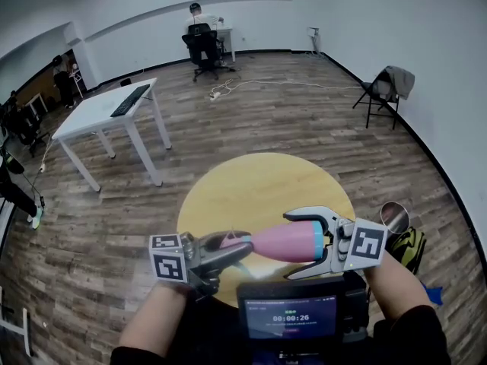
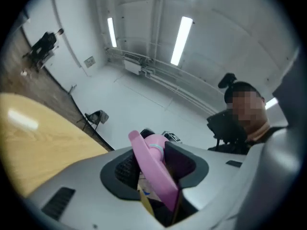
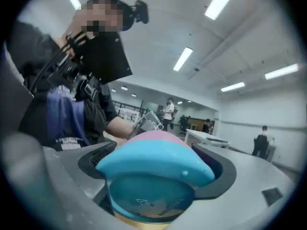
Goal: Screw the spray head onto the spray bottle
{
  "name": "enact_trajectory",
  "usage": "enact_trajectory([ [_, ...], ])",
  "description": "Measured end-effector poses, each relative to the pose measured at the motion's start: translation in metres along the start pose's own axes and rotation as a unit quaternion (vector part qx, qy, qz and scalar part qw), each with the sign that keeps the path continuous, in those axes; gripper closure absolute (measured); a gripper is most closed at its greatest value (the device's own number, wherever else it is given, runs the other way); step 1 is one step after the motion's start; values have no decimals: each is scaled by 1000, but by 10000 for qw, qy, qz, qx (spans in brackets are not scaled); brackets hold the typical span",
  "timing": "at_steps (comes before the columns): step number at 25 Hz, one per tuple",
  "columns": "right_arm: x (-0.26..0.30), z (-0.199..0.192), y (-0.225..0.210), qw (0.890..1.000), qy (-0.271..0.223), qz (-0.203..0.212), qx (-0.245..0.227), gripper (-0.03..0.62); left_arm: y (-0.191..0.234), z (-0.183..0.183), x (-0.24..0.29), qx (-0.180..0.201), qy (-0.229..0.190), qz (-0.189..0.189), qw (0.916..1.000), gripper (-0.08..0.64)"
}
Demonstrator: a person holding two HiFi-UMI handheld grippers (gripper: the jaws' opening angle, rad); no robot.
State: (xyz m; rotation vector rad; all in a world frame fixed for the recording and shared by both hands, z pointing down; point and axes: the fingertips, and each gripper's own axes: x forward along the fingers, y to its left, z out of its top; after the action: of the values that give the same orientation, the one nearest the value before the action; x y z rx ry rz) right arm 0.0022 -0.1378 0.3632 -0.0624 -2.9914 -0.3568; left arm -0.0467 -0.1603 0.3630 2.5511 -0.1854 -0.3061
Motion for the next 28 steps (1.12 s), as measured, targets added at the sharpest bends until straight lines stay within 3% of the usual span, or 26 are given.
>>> enact_trajectory([
  [1, -3, -1, -5, 9974, -175, 146, 680, 87, -3, -2, 1, 415, 101, 96, 9990, 377],
  [2, -6, -3, -11, 9878, -381, 337, 1472, 87, -6, -3, 3, 893, 201, 200, 9956, 377],
  [3, -10, -6, -18, 9677, -624, 560, 2379, 87, -9, -4, 6, 1412, 310, 319, 9890, 376],
  [4, -12, -8, -26, 9368, -892, 787, 3289, 87, -12, -4, 8, 1907, 426, 442, 9797, 376],
  [5, -14, -9, -32, 9032, -1148, 973, 4019, 87, -13, -4, 10, 2257, 525, 537, 9713, 376],
  [6, -15, -9, -36, 8807, -1350, 1070, 4413, 86, -14, -3, 11, 2345, 564, 561, 9689, 376],
  [7, -15, -6, -37, 8776, -1468, 1054, 4441, 86, -12, -1, 9, 2154, 511, 498, 9739, 376],
  [8, -14, -2, -36, 8924, -1482, 917, 4162, 84, -10, 2, 7, 1751, 376, 381, 9831, 380],
  [9, -12, 2, -36, 9202, -1356, 665, 3612, 81, -6, 5, 4, 1231, 186, 262, 9919, 389],
  [10, -11, 4, -35, 9537, -1060, 326, 2797, 70, -1, 9, 2, 691, -32, 166, 9975, 390],
  [11, -10, 0, -34, 9826, -595, -38, 1759, 19, 4, 11, -1, 209, -252, 94, 9994, 390],
  [12, -11, -8, -32, 9974, -6, -358, 623, 2, 9, 13, -4, -170, -439, 55, 9989, 391],
  [13, -13, -18, -30, 9956, 585, -610, -394, 2, 13, 14, -8, -443, -562, 46, 9974, 391],
  [14, -15, -26, -28, 9853, 1012, -803, -1116, 2, 17, 14, -12, -642, -609, 49, 9961, 391],
  [15, -15, -30, -27, 9762, 1201, -941, -1544, 2, 20, 12, -14, -802, -591, 38, 9950, 391],
  [17, -10, -27, -24, 9696, 1131, -1015, -1918, 2, 23, 8, -14, -1057, -459, -49, 9933, 391],
  [19, -2, -24, -14, 9682, 989, -805, -2154, 0, 20, 5, -6, -1209, -347, -163, 9919, 391],
  [20, 1, -24, -9, 9678, 956, -673, -2228, 18, 19, 5, -2, -1243, -337, -189, 9915, 390],
  [21, 3, -22, -4, 9706, 895, -554, -2166, 81, 18, 6, 0, -1218, -316, -169, 9919, 391],
  [22, 2, -18, -2, 9783, 763, -433, -1875, 84, 17, 6, 1, -1091, -246, -104, 9937, 391],
  [24, -2, -4, -2, 9977, 193, -239, -600, 89, 11, 3, 3, -562, -34, 50, 9984, 379],
  [25, -6, 3, -5, 9998, -122, -109, 85, 89, 7, 2, 4, -213, 37, 99, 9997, 377],
  [27, -15, 9, -18, 9880, -619, 237, 1395, 91, -2, 2, 7, 684, 159, 177, 9974, 377],
  [28, -21, 8, -32, 9687, -917, 326, 2283, 91, -9, -2, 10, 1344, 304, 163, 9903, 376],
])
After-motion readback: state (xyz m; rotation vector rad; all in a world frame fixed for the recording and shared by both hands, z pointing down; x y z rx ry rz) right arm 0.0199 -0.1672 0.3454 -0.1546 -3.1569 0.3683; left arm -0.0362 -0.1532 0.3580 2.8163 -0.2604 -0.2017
